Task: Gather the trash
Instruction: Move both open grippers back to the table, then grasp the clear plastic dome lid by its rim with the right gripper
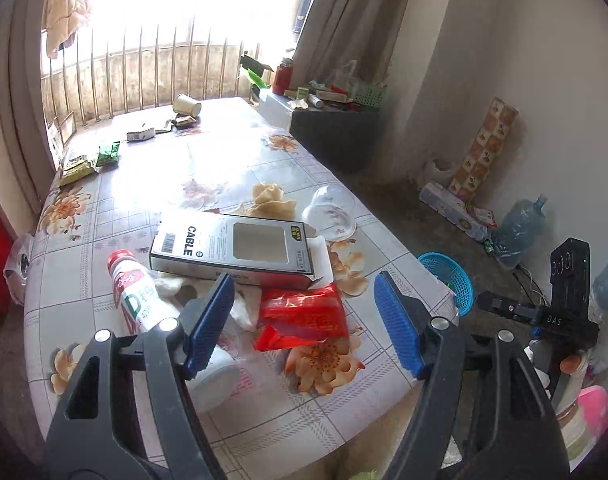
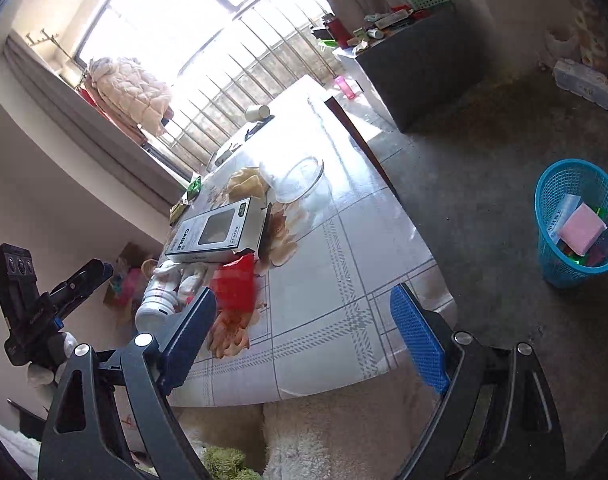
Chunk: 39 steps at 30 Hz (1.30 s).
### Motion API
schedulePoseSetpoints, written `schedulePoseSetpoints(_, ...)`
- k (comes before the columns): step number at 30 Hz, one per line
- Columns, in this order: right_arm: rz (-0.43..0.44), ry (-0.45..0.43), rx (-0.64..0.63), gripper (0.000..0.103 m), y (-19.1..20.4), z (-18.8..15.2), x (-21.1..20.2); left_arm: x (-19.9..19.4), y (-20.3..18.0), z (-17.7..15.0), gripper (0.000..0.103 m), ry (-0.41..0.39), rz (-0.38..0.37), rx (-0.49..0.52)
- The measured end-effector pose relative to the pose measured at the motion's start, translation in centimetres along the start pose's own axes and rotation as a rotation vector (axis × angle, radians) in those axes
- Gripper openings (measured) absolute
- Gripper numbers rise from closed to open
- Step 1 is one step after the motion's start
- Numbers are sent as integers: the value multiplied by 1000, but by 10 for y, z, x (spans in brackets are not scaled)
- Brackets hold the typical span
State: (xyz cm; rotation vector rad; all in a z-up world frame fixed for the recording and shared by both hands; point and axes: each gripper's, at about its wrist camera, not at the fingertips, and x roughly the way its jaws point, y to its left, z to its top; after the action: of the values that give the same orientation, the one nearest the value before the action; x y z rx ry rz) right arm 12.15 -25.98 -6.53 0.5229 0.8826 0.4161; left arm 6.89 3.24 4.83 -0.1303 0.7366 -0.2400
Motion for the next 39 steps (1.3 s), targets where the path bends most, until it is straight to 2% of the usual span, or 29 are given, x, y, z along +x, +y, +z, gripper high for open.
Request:
schedulePoseSetpoints(2,21,53,-25,86,21,0,20,-9,23,-6,68,-17,39,-39)
schedulePoseSetpoints(6,35,106,-71,86,51,1,47,-14,60,-14,68,-22,59,-125)
schedulePoseSetpoints(10,-8,90,-94,86,71,14,59,-17,77,-22,68,-36,44,-147)
schedulePoseSetpoints(16,-191,-36,-228,86,81,60,71,-12,88,-24,68,-45,3,-165)
schedulePoseSetpoints(21,-245,-53,-261,86,82,101,97,-9,102,-24,68,-50,-17,-200)
schedulePoseSetpoints(26,-326,2,-323,86,90,132,154,-6,116,-24,68,-57,-26,-234)
schedulePoseSetpoints(30,-393,47,-347,86,88,140,198,-5,123,-22,68,-67,-34,-240)
schedulePoseSetpoints(32,-424,64,-343,83,84,139,212,-5,124,-20,68,-71,-28,-234)
schedulePoseSetpoints(34,-426,86,-306,67,78,139,221,-4,126,-14,68,-70,-29,-229)
schedulePoseSetpoints(39,-401,76,-252,67,69,138,217,6,123,17,68,-38,-54,-169)
